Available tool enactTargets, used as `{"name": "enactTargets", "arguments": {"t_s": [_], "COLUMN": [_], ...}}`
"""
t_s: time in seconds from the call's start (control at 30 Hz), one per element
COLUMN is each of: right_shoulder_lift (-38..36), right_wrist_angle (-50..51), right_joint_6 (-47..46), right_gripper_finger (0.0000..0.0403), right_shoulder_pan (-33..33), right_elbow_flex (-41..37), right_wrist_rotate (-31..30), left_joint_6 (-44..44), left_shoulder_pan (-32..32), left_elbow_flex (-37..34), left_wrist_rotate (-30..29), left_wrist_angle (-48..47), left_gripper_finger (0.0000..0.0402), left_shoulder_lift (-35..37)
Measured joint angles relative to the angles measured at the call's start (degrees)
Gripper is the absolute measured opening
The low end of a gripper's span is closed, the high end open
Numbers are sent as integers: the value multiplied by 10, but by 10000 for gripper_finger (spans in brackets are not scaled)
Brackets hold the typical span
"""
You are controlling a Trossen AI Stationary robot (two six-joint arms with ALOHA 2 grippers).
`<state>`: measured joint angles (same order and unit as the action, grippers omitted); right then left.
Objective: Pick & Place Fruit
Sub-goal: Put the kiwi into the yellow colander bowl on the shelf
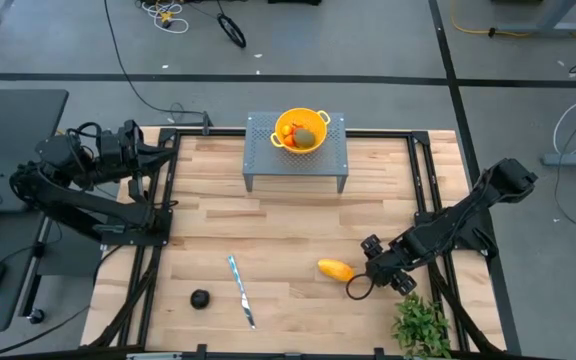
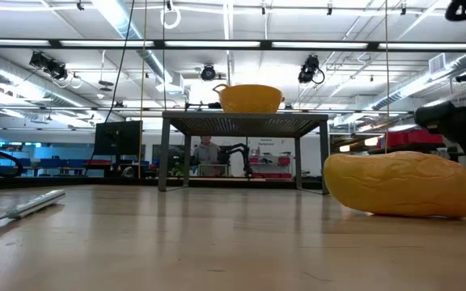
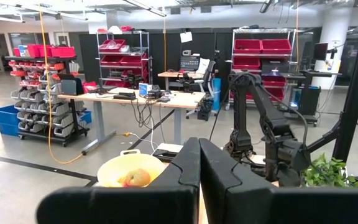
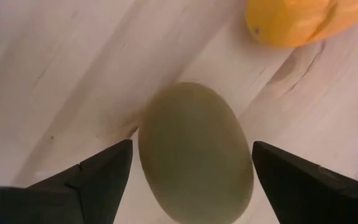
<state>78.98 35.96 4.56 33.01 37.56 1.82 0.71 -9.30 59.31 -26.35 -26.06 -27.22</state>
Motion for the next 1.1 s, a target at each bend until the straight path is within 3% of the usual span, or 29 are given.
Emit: {"name": "enactTargets", "arguments": {"t_s": [0.53,1.1], "right_shoulder_lift": [0,0], "right_wrist_angle": [-37,-45], "right_joint_6": [0,0], "right_gripper_finger": [335,276], "right_shoulder_pan": [0,0], "right_elbow_flex": [-24,-24], "right_wrist_rotate": [0,4], "left_joint_6": [-5,-5], "left_shoulder_pan": [0,0], "left_elbow_flex": [0,0], "left_wrist_rotate": [-12,-13], "left_wrist_angle": [0,0], "left_gripper_finger": [2,2], "left_shoulder_lift": [0,0]}}
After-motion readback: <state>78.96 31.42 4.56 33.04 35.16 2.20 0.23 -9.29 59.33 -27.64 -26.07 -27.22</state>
